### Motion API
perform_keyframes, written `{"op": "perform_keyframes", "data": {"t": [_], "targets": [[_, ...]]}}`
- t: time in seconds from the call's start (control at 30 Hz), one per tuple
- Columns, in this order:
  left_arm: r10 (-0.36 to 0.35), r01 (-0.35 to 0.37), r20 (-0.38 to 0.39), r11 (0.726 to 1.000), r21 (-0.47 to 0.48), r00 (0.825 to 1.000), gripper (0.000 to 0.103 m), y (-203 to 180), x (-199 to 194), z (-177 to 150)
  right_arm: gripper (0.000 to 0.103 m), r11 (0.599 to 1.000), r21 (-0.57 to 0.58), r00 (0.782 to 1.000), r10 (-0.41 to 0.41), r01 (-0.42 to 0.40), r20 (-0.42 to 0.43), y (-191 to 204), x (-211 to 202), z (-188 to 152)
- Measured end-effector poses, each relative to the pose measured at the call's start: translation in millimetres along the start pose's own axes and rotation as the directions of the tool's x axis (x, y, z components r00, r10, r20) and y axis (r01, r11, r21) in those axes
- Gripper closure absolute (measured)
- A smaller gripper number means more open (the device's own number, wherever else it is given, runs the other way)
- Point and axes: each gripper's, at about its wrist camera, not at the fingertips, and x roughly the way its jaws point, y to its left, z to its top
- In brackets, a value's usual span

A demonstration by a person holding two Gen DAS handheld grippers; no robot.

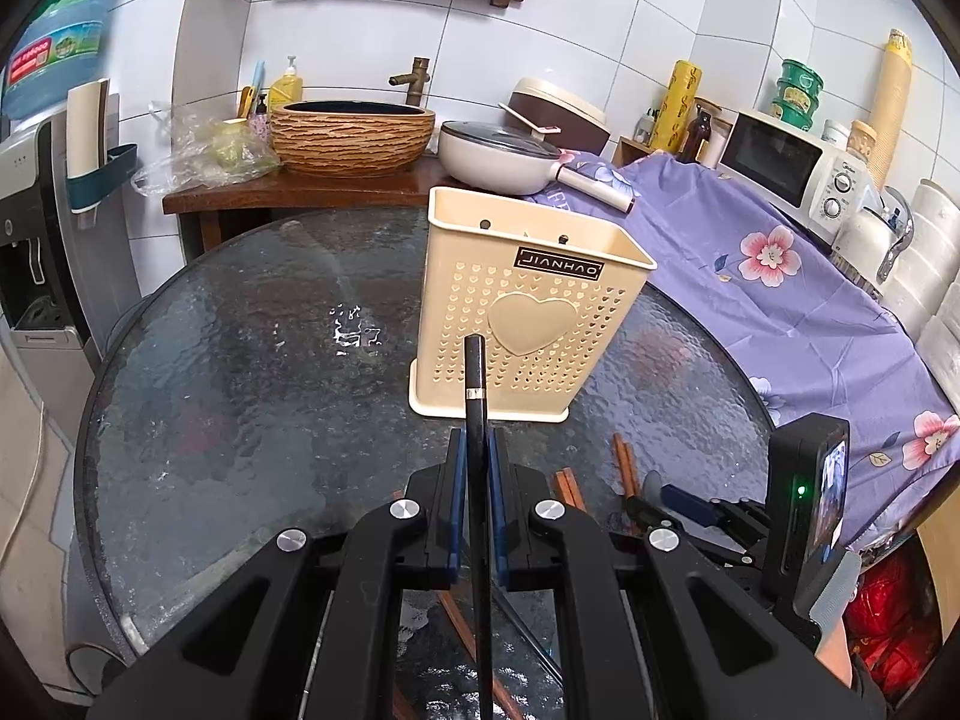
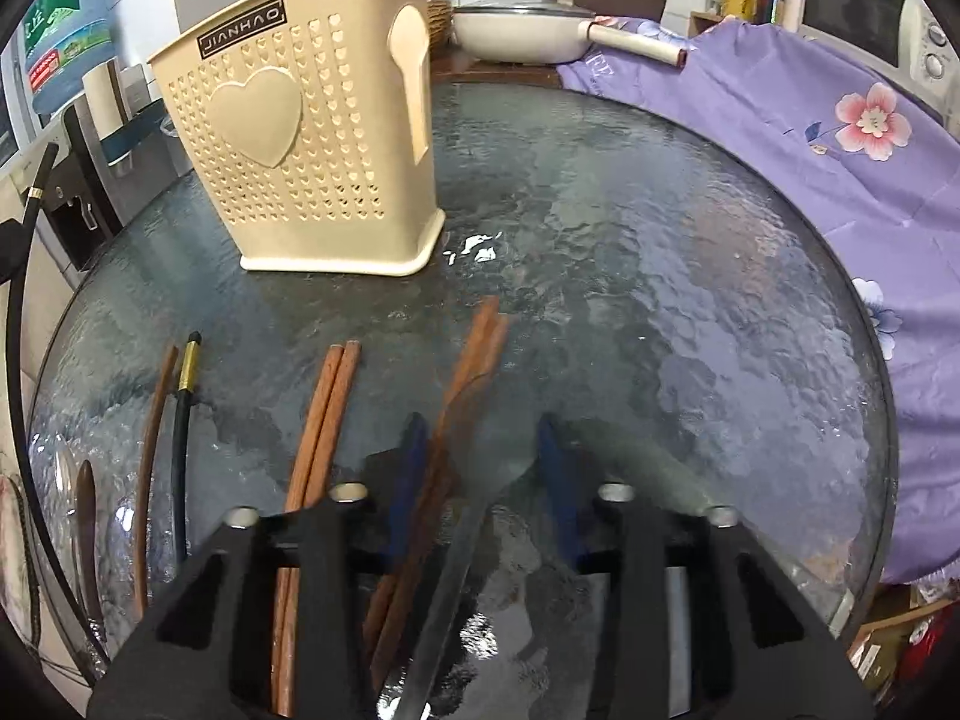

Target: Organize utensils

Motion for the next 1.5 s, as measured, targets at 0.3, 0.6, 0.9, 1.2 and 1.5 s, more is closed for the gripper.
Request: {"op": "perform_keyframes", "data": {"t": [0.3,0.6,0.9,1.2,1.5], "targets": [[0.000,0.000,0.002,1.000,0.002,1.000,0.096,-0.9,1.2,0.2,0.092,0.999,0.014,0.999,0.038,-0.038,0.022,-5.8,-4.5,3.4],[-0.006,0.006,0.004,1.000,0.005,1.000,0.096,-1.9,-1.4,1.2,0.057,0.999,0.014,0.997,0.046,-0.046,0.063,-12.5,-15.7,-0.2],[-0.007,0.007,0.006,1.000,0.004,1.000,0.096,0.3,-4.1,1.4,0.057,0.999,0.039,1.000,-0.025,0.025,0.008,-17.0,-2.8,7.6],[-0.006,0.006,0.001,1.000,-0.001,1.000,0.096,1.5,-3.1,1.1,0.076,0.999,0.040,1.000,-0.023,0.024,-0.001,-11.4,5.5,8.9],[-0.005,0.005,-0.002,1.000,-0.005,1.000,0.096,2.2,-2.0,0.8,0.086,0.999,0.051,1.000,0.018,-0.019,0.013,-13.9,3.1,7.5]]}}
